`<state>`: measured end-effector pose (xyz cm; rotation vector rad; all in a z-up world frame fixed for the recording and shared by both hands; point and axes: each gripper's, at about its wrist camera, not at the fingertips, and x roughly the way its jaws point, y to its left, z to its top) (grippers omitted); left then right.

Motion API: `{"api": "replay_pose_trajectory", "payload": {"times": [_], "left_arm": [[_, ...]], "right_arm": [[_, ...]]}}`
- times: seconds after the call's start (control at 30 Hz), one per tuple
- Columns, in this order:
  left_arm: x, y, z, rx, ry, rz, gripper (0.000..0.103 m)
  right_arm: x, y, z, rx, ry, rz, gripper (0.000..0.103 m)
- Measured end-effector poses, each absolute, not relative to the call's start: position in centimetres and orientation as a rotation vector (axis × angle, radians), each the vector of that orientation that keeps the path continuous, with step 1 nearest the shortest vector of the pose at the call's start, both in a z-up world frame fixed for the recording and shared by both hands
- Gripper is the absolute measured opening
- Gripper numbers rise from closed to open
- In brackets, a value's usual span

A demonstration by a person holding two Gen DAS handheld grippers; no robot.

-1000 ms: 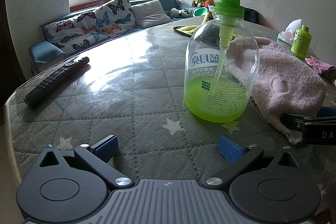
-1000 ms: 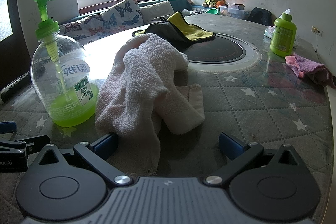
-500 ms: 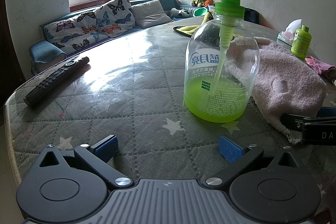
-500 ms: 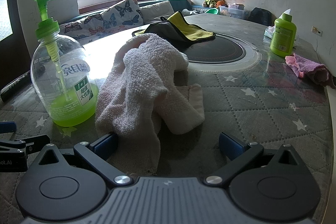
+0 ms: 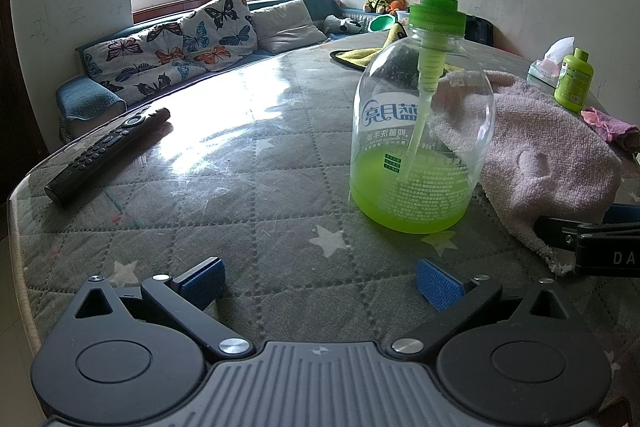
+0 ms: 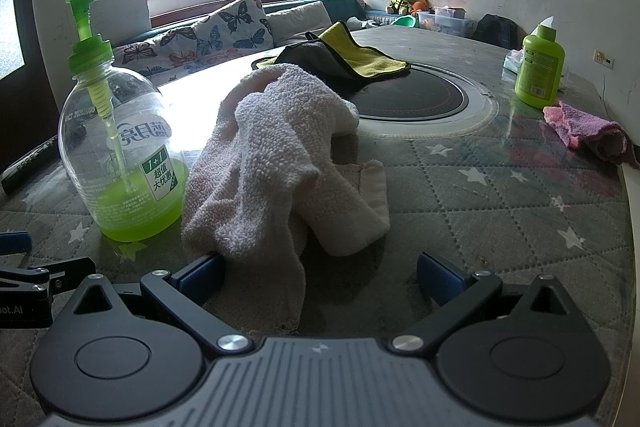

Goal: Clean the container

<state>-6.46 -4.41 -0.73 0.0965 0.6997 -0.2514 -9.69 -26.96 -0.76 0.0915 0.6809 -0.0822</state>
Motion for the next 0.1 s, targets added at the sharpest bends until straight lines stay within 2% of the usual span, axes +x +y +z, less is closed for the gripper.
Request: {"api": "replay_pose_trajectory", "payload": {"times": [0.1], "left_arm": [[-6.46, -4.41, -0.72, 0.096, 0.700, -0.251, 0.103]], "right_arm": [[-9.68, -26.97, -0.75, 0.092, 0.681, -0.082, 0.103]]}}
